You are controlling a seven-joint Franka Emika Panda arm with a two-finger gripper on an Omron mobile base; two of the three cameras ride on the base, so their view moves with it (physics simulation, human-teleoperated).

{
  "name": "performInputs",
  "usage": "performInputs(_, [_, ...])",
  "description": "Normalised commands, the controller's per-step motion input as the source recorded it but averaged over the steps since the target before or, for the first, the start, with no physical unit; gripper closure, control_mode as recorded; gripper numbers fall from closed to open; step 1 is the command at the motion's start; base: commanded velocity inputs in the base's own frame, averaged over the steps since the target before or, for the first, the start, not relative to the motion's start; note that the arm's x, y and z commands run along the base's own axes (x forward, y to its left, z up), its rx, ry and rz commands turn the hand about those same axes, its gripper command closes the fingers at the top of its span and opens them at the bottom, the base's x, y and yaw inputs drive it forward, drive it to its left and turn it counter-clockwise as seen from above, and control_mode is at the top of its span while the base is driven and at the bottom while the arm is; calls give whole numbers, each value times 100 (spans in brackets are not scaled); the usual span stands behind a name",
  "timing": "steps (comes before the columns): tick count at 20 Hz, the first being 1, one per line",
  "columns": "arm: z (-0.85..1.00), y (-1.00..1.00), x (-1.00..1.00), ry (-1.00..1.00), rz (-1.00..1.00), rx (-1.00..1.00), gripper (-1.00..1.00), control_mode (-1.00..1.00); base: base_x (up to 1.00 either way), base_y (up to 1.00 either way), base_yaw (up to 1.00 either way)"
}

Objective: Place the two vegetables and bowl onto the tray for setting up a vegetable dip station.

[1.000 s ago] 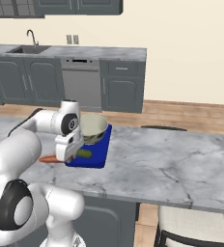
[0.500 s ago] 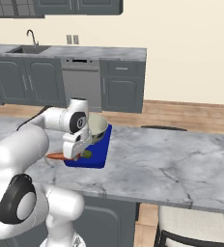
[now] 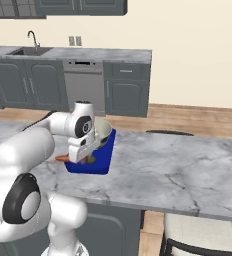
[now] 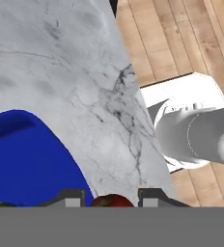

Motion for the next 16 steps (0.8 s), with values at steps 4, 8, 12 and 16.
performInputs(4, [-13, -3, 26, -16, -2, -4, 100, -100, 0, 0, 0])
performInputs(8, [-18, -4, 26, -11, 0, -2, 100, -100, 0, 0, 0])
performInputs(12, [-15, -7, 26, -6, 0, 0, 100, -100, 0, 0, 0])
performInputs(16, [-10, -10, 26, 0, 0, 0, 100, -100, 0, 0, 0])
